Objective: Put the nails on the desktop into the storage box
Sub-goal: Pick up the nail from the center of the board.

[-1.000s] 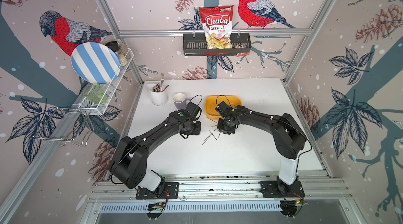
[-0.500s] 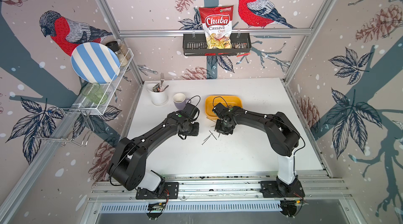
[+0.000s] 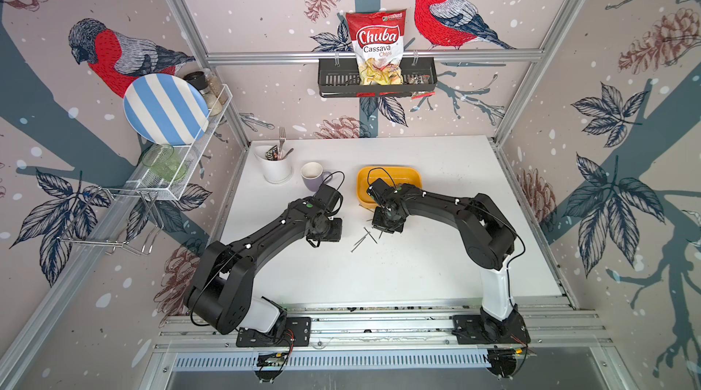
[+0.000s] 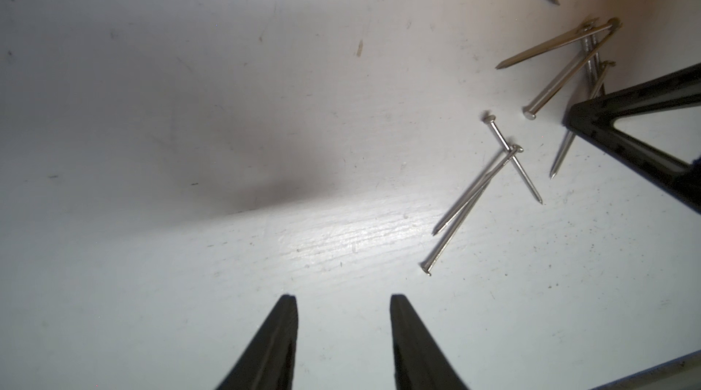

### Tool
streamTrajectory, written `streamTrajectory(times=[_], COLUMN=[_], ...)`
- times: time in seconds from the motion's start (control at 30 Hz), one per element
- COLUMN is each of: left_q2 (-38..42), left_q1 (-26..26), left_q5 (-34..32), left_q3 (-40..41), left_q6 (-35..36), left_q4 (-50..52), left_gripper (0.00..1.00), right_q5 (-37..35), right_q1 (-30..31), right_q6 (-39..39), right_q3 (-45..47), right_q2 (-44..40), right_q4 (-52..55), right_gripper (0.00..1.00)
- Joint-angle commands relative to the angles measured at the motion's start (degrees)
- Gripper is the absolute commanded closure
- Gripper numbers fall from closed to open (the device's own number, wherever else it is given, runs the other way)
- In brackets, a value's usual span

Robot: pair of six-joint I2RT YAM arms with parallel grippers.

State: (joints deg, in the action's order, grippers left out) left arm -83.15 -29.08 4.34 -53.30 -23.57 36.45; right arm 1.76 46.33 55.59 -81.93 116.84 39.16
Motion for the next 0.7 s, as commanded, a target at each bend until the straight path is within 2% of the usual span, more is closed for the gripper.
streamTrajectory(times=[0.0,0.17,0.5,0.67], left_q2=[-0.42,-0.74,-1.7,-2.43], left_q1=[0.18,0.19,0.16,0.19], left_q5=[-0.03,0.05,-0.12,-0.38], left_q3=[0.04,0.12,-1.52,-3.48], left_q6=[0.85,0.46,-0.09,-0.41], left_q4=[-1.11,-1.55,-1.73,-1.32], left_gripper=[0.56,0.56,0.56,0.56], right_q5=[-0.61,-1.76,-5.01,-3.35], right_q1=[0.12,0.17,1.46,1.74], right_q6=[0.16,-0.42,-3.57,-5.31], right_q3=[-0.42,-0.95,-6.04,-7.28], right_q2=[0.45,-0.13,-2.41,-5.52], right_q4=[2.82,3.84,8.93,11.45], right_gripper=[0.9,1.0,1.0,1.0])
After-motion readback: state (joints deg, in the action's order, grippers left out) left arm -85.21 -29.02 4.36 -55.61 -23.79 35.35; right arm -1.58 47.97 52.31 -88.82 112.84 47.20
